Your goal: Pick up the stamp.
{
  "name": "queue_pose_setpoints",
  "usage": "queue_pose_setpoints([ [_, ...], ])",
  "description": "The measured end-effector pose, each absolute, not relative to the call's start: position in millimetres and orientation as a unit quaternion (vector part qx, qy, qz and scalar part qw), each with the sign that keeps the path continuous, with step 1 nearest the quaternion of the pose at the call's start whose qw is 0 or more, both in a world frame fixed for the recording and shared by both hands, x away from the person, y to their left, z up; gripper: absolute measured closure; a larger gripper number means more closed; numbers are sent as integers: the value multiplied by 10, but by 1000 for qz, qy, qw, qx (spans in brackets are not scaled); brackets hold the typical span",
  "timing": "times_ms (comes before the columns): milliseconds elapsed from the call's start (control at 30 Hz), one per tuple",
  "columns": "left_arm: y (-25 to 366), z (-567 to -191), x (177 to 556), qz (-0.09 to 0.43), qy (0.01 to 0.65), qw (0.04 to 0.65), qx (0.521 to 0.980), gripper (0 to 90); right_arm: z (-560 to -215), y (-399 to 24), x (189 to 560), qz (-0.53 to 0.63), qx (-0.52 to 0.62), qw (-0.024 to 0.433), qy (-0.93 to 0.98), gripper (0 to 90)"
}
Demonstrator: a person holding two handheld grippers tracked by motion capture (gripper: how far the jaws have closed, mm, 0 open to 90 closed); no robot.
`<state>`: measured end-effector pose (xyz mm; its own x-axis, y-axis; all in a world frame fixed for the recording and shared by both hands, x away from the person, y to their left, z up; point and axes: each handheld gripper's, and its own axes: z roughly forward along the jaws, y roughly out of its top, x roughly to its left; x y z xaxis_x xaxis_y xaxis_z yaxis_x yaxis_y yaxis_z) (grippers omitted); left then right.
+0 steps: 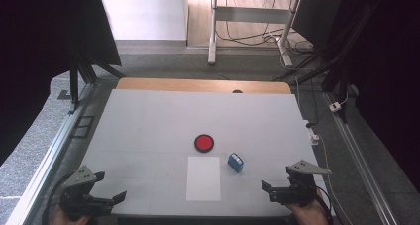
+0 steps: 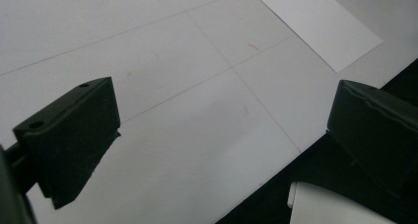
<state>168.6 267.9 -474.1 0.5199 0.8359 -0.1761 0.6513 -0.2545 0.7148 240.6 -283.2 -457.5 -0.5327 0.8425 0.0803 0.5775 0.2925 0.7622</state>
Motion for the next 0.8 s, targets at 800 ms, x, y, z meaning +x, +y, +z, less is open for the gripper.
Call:
queue_pose_setpoints([
  [800,2651,-4758,1706,106,466,372,796,0,-4590,-2755,2424,364,429,161,811,0],
])
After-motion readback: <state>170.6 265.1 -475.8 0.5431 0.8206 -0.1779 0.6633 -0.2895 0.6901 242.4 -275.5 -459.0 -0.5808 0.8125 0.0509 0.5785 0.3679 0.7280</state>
